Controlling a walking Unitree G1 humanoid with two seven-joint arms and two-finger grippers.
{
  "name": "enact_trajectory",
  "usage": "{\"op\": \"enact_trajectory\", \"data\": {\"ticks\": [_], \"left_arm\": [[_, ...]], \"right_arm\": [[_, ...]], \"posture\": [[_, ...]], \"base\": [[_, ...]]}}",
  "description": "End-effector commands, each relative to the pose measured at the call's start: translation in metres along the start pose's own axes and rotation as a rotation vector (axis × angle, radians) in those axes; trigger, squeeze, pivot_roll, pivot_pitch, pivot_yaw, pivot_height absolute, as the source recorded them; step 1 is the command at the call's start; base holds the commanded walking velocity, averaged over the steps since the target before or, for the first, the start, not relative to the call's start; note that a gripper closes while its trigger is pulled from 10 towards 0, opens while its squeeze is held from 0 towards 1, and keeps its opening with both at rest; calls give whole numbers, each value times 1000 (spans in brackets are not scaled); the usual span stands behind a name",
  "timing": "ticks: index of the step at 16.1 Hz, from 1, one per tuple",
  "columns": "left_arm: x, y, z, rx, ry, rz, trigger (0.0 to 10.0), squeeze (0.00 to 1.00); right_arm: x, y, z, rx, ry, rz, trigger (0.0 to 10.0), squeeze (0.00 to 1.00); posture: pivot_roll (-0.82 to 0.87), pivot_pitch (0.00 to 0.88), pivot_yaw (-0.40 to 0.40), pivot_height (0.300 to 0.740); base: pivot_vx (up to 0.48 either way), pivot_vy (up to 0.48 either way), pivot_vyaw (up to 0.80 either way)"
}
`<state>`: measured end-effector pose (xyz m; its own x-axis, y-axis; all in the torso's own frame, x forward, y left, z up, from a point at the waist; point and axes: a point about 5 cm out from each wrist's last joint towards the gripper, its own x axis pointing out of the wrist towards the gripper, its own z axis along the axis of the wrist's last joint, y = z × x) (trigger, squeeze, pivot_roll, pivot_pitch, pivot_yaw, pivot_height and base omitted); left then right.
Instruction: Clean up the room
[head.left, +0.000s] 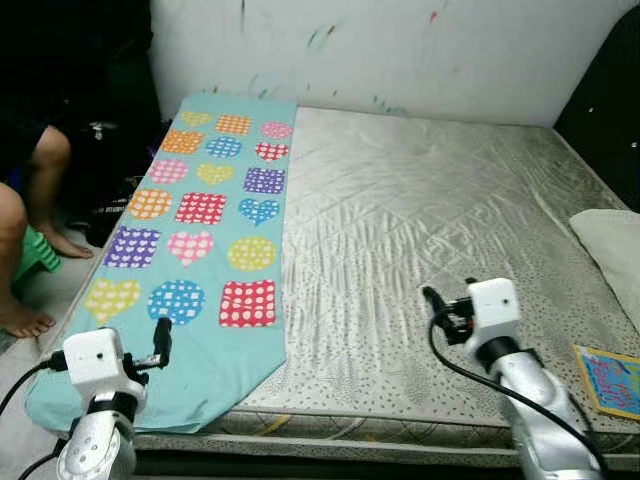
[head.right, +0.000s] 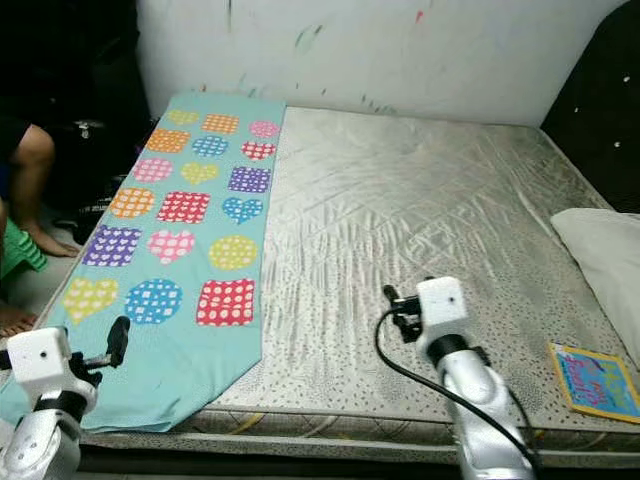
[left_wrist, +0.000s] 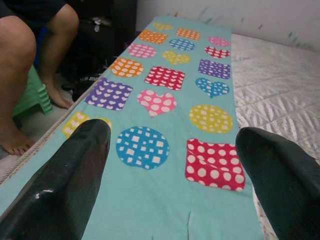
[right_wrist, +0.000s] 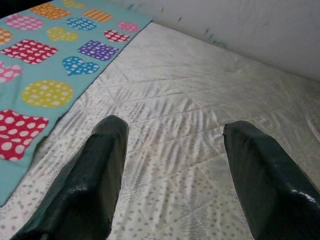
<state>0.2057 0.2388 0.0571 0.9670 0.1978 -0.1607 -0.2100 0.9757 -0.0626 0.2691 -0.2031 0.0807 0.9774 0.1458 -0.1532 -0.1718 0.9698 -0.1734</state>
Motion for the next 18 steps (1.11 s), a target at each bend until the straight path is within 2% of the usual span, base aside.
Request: {"op": "enact_trajectory", "data": {"ticks": [1,6,9,12,15,18], "left_arm": [[-3,0,3,10,-1,-16,10000,0],[-28,2,20,-48,15,-76,10000,0],[-31,1,33,-54,-25,-89,10000,0],[-34,8,51,-41,-73,-89,10000,0],[-39,5,50,-48,-52,-95,10000,0],[-35,-2,44,-61,-34,-107,10000,0]], "right_arm": [[-4,-8,2,5,-5,-7,10000,0],[-22,0,29,69,-77,90,10000,0],[-21,4,41,111,-99,104,10000,0],[-19,6,48,144,-114,86,10000,0],[-16,12,46,165,-94,95,10000,0],[-13,15,47,169,-90,100,10000,0]], "posture": [[-123,0,-64,740],[-120,0,-65,740],[-121,0,-66,740],[-118,0,-68,740],[-108,0,-72,740],[-115,0,-73,740]], "base": [[0,0,0],[0,0,0],[0,0,0],[0,0,0],[0,0,0],[0,0,0]]}}
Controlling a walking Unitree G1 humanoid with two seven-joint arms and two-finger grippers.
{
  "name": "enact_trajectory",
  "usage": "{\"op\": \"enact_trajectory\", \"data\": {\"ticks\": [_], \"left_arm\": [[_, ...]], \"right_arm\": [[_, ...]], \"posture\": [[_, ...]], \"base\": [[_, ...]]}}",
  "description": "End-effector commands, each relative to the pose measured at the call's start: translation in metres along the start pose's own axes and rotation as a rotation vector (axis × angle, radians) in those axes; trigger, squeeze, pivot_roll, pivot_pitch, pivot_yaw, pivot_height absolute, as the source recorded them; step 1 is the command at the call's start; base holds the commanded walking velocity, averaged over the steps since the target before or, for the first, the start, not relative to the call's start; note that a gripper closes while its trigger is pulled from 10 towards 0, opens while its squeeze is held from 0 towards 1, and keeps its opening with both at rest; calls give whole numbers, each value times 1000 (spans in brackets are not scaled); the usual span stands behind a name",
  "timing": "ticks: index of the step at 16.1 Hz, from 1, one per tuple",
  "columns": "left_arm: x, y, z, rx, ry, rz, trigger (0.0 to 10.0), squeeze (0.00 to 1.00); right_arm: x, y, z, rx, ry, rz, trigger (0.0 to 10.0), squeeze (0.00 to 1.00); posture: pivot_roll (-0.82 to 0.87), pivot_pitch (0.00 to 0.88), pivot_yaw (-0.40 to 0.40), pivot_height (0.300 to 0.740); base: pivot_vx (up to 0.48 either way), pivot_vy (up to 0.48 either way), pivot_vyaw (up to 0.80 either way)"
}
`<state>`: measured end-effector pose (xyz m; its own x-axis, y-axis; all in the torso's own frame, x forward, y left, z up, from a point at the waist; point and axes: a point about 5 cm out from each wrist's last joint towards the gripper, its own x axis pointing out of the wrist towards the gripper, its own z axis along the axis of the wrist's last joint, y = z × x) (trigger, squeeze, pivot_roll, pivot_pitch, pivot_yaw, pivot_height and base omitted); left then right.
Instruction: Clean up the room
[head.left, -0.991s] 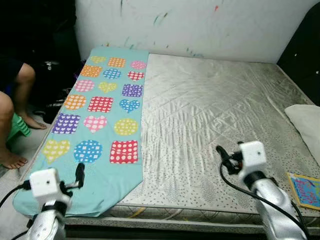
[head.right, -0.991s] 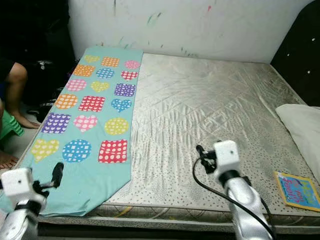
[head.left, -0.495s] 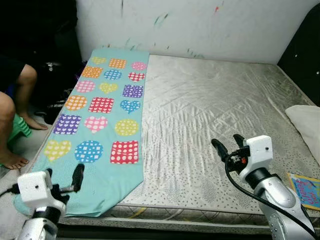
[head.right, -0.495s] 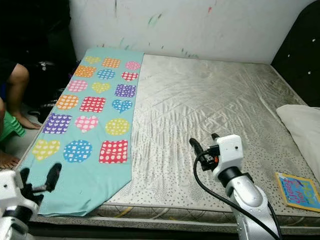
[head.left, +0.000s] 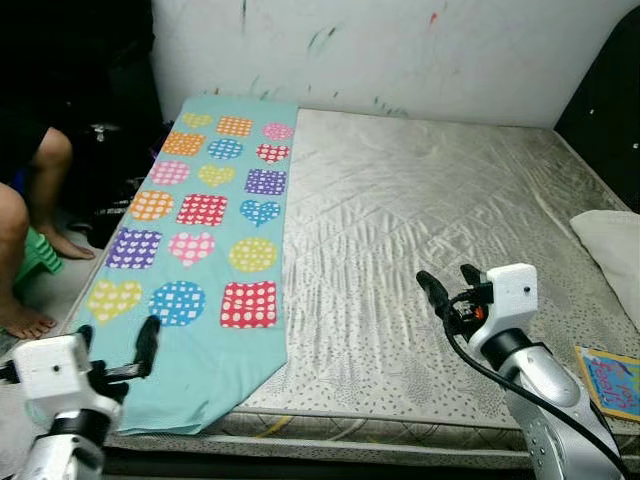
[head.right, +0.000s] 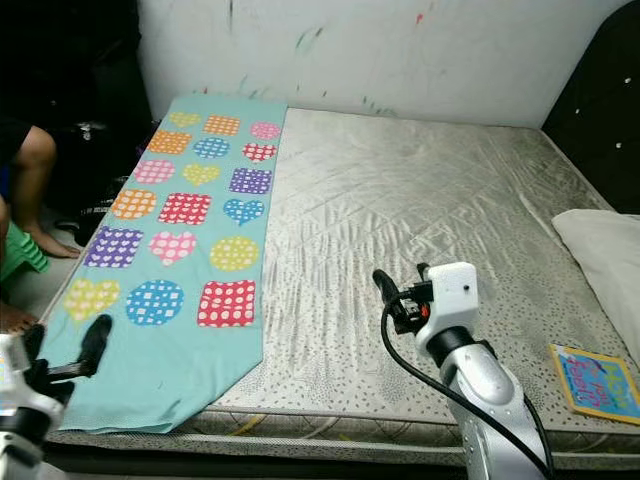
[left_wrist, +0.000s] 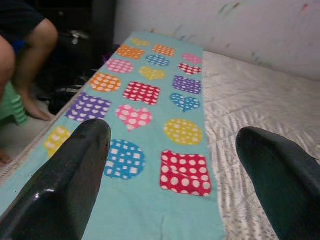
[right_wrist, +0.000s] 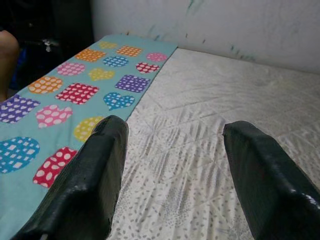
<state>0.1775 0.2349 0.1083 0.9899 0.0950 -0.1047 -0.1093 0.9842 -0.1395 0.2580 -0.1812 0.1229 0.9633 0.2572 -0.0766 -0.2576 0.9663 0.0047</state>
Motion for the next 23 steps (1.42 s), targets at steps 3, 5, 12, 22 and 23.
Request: {"op": "enact_trajectory", "data": {"ticks": [3,5,12,22,23], "left_arm": [[7,0,-2,-21,23,4,10000,0],[10,2,-2,-46,21,15,10000,0],[13,-2,-2,-53,19,10,10000,0],[15,-3,-9,-79,26,17,10000,0],[15,-3,-9,-79,29,18,10000,0]], "right_arm": [[2,-3,2,-6,10,-14,10000,0],[2,-3,2,-7,10,-15,10000,0],[5,-2,2,-13,12,-2,10000,0],[10,-1,5,-51,11,17,10000,0],[10,-1,4,-51,13,17,10000,0]], "posture": [[-124,0,-71,740],[-125,0,-71,740],[-123,0,-77,740],[-128,0,-83,740],[-128,0,-81,740]], "base": [[0,127,-688],[0,480,0],[0,480,0],[0,0,0],[0,0,0]]}}
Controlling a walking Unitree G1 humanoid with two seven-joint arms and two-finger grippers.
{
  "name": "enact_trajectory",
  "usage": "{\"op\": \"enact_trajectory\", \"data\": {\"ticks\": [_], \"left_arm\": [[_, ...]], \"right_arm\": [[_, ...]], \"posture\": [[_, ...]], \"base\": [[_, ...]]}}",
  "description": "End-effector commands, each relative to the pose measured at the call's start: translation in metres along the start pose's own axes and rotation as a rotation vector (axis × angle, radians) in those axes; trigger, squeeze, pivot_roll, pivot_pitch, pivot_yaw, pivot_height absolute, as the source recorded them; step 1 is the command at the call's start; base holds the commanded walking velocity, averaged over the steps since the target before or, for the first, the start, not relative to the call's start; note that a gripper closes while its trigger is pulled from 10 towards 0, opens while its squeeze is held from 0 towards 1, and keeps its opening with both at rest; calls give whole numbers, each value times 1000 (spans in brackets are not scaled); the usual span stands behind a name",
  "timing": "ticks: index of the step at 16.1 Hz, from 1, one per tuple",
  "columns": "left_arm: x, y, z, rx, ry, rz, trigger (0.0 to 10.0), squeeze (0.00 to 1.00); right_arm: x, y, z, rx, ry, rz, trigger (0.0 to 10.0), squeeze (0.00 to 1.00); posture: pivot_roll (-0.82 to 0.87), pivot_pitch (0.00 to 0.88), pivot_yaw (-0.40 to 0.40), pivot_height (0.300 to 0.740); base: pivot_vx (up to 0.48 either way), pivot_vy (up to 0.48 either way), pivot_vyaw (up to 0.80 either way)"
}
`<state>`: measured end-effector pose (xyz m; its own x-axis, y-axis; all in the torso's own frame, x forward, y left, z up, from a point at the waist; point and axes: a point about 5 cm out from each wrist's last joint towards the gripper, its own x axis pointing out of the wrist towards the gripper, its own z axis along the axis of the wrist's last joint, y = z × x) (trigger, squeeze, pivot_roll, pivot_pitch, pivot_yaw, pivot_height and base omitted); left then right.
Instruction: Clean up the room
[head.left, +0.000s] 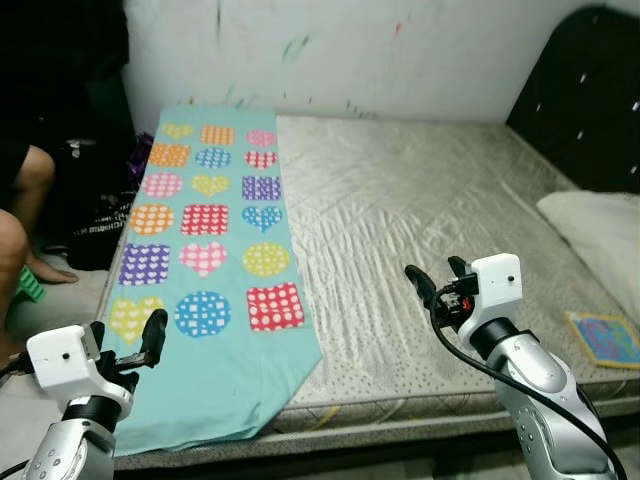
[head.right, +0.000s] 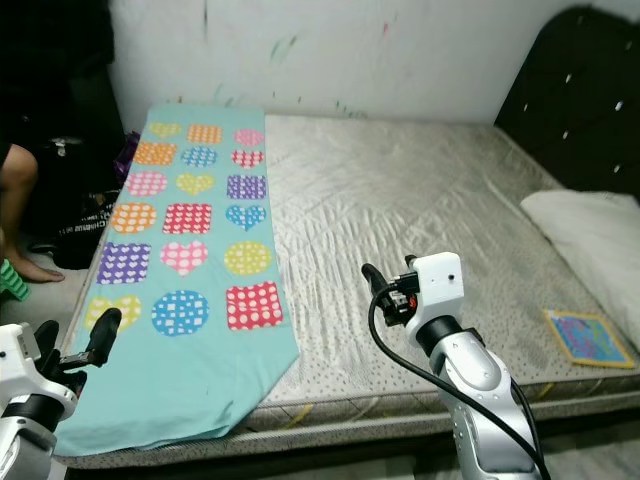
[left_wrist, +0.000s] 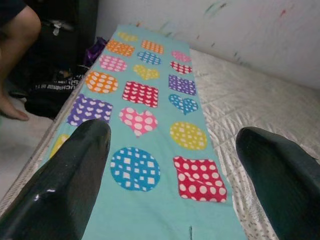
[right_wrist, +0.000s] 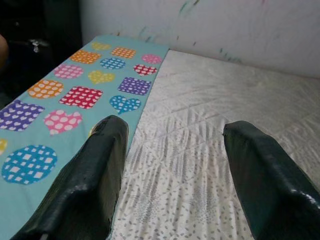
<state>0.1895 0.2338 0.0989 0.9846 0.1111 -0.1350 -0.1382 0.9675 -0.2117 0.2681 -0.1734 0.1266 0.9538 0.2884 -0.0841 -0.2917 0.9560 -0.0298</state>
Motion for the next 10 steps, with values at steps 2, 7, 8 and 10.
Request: {"op": "enact_trajectory", "data": {"ticks": [2,7,8,10], "left_arm": [[3,-1,-2,-2,6,-5,10000,0],[6,-4,-3,7,12,-12,10000,0],[6,-4,-3,8,14,-13,10000,0],[6,-4,-3,10,15,-14,10000,0]], "right_arm": [[0,-4,-1,-16,11,-13,10000,0],[0,-4,-1,-24,7,-19,10000,0],[0,-5,-2,-29,12,-30,10000,0],[0,-5,-3,-60,22,-35,10000,0]], "posture": [[-128,0,-79,740],[-127,0,-77,740],[-127,0,-76,740],[-126,0,-74,740]], "base": [[0,0,0],[0,0,-445],[0,0,0],[0,0,0]]}}
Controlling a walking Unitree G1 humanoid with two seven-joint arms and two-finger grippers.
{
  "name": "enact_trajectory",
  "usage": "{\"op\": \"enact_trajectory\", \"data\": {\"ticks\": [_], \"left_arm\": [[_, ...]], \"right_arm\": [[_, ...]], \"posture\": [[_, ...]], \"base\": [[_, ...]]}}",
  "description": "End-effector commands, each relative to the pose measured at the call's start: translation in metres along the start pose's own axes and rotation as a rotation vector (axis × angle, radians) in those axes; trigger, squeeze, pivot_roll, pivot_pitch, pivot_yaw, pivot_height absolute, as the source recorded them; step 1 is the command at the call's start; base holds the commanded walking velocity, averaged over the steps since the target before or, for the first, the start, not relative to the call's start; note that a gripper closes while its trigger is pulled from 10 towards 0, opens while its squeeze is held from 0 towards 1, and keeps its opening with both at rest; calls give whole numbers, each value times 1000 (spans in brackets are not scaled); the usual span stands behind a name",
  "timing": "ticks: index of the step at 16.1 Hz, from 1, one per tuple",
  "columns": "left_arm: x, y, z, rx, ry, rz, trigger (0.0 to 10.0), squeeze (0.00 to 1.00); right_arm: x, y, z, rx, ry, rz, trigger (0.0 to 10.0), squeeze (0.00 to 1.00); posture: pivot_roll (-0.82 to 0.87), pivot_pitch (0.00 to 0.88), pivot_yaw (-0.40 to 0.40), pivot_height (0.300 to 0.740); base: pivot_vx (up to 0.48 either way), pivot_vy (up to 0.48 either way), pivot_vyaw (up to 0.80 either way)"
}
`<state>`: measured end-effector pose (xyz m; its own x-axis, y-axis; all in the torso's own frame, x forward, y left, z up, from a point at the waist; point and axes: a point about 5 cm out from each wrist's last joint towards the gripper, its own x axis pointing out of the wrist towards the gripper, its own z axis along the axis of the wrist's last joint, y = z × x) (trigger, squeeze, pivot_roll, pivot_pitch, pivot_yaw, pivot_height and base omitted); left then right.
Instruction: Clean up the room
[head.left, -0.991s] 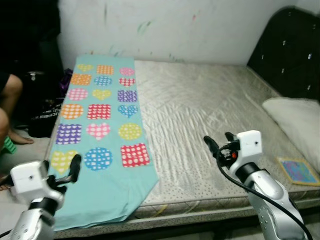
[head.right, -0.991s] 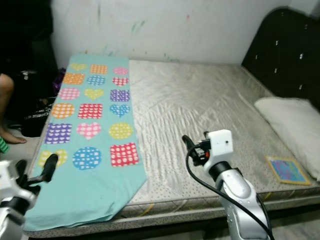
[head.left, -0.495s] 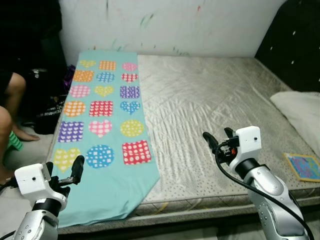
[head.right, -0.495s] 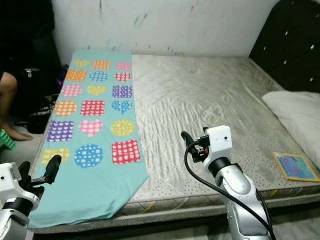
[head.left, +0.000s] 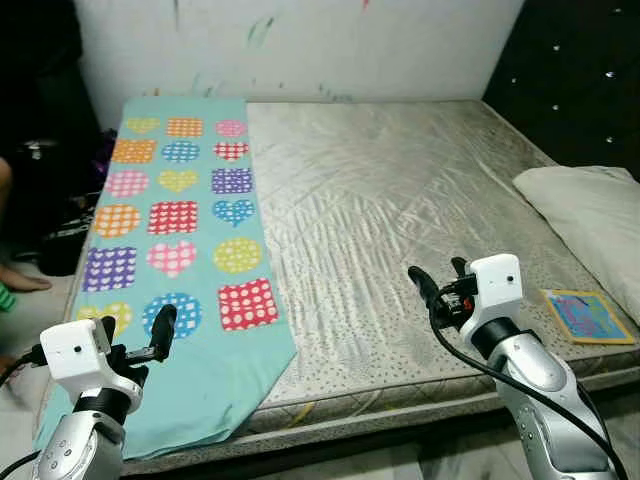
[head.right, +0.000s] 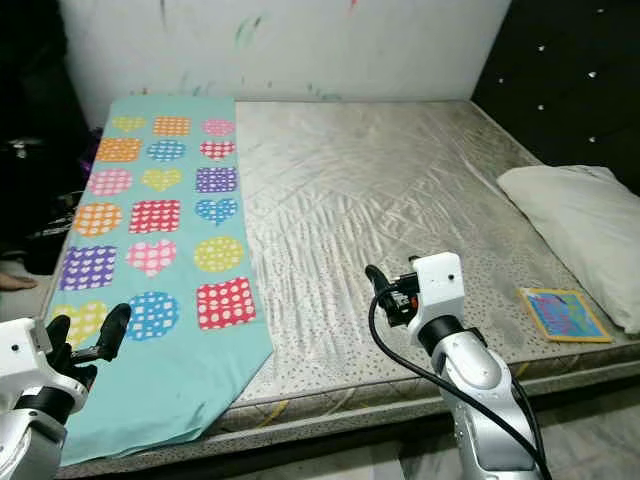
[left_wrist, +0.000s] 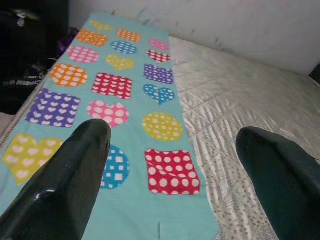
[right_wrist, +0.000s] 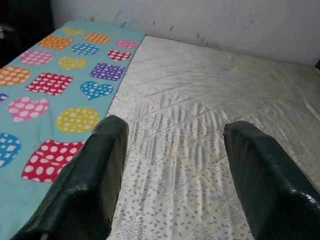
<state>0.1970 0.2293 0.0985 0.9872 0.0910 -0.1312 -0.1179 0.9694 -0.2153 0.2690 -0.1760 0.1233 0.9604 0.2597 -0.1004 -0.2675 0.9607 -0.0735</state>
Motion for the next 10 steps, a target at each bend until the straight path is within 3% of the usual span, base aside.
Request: {"op": "enact_trajectory", "data": {"ticks": [1,4,10], "left_arm": [[0,1,-2,14,14,5,10000,0],[1,0,-2,16,15,7,10000,0],[2,0,-3,10,24,17,10000,0]], "right_arm": [[0,-2,0,-26,-2,-5,10000,0],[0,-1,0,-14,-4,-8,10000,0],[0,-3,-2,-37,1,-27,10000,0]], "posture": [[-124,0,-72,740],[-124,0,-72,740],[-124,0,-73,740]], "base": [[0,0,800],[0,0,800],[0,0,0]]}}
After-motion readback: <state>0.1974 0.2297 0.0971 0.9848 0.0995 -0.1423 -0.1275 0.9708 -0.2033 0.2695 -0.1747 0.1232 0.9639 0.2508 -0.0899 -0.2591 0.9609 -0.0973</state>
